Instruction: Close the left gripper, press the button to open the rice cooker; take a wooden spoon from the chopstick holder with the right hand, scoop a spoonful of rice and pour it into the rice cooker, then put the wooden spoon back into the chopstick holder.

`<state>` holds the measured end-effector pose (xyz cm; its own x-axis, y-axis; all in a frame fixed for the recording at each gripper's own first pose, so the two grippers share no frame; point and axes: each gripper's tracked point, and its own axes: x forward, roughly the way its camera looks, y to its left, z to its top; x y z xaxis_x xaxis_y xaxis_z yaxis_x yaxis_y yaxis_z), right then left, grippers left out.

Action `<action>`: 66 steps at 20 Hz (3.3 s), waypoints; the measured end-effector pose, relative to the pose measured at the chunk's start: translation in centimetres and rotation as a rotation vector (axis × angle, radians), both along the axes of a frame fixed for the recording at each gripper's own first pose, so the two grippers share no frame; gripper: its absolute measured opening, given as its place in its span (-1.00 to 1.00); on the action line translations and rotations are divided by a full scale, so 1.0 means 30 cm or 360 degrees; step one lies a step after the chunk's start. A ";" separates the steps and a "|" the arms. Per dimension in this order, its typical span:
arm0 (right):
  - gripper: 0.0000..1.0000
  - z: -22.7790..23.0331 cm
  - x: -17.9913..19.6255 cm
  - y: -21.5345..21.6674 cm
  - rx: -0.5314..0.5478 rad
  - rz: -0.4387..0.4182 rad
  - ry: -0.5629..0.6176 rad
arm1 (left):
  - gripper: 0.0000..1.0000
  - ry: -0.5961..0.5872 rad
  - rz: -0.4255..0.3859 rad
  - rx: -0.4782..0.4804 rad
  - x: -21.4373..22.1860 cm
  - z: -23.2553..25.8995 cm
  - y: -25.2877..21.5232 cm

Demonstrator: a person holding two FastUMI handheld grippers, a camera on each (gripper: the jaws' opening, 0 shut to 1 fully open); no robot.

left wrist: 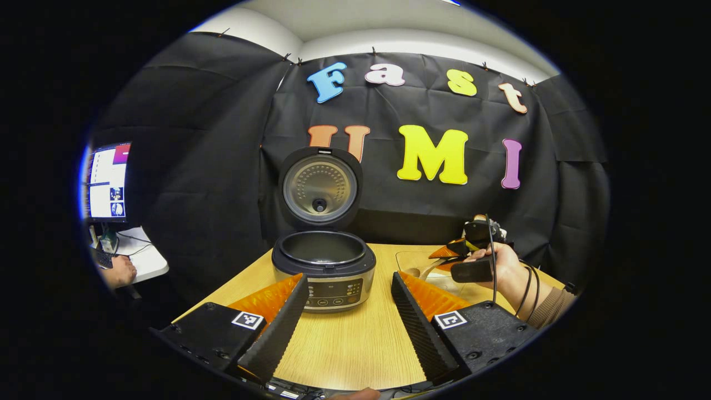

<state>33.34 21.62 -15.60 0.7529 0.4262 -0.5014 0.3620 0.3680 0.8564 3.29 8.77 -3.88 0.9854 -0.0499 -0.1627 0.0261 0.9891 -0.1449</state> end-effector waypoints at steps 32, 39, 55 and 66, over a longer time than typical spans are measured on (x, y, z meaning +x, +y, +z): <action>-0.74 0.260 -0.096 -0.197 0.0703 -0.0131 -0.0117 | 0.92 0.0072 0.0118 -0.0018 0.032 -0.063 0.086; -0.73 0.386 -0.123 -0.108 0.0697 -0.0092 -0.0161 | 0.92 0.0059 0.0135 -0.0001 0.011 -0.054 0.131; -0.74 0.519 -0.119 0.496 0.0306 0.0225 -0.0164 | 0.92 0.0098 0.0229 0.0034 -0.045 -0.084 0.327; -0.74 0.436 -0.093 0.731 -0.0324 0.0400 -0.0184 | 0.92 0.0119 0.0184 0.0001 -0.041 -0.097 0.313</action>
<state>30.55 43.54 -2.52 0.6939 0.5054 -0.5128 0.1433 0.6011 0.7862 2.07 18.16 -6.79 0.9698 0.0635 -0.2357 -0.0990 0.9849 -0.1418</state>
